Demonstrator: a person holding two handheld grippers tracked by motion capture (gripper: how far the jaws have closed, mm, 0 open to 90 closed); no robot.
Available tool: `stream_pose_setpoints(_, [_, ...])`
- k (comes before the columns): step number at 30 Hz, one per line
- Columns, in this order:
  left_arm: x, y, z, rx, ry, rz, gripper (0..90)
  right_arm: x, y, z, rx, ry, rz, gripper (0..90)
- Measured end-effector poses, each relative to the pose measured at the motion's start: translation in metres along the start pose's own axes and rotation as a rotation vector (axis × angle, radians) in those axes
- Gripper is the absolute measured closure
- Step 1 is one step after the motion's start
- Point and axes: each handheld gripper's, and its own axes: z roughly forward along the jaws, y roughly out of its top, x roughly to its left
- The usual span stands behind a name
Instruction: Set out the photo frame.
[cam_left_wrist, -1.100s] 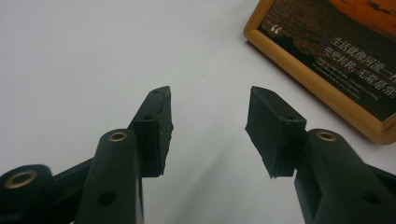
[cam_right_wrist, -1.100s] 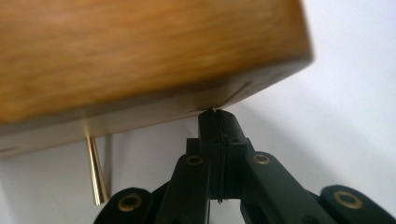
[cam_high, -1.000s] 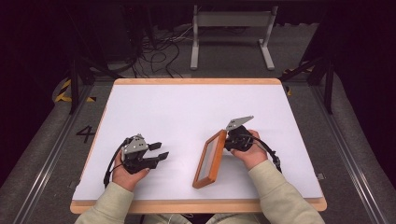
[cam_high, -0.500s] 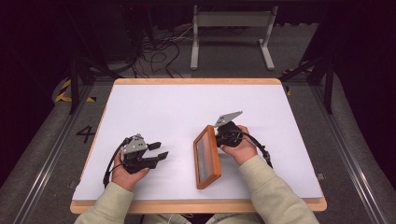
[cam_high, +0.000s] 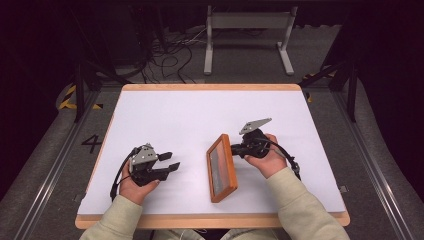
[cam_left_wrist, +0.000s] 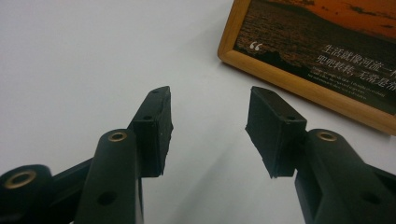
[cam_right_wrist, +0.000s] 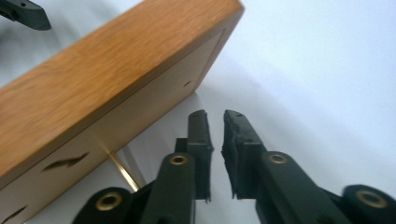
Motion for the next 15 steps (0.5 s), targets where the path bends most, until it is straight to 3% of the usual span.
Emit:
stream_pose_setpoints(10, [0.000,0.000,0.000,0.003,-0.001,-0.001,50.6,0.007,0.005,-0.031,0.004,-0.037,-0.020,63.6])
stream_pose_setpoints(13, [0.000,0.000,0.001,0.000,0.000,-0.003,50.6,0.011,0.009,-0.039,0.003,-0.045,-0.023,54.9])
stream_pose_setpoints(15, [0.000,0.000,0.001,0.001,-0.001,-0.005,50.6,0.016,0.013,-0.046,0.031,-0.070,-0.022,48.6])
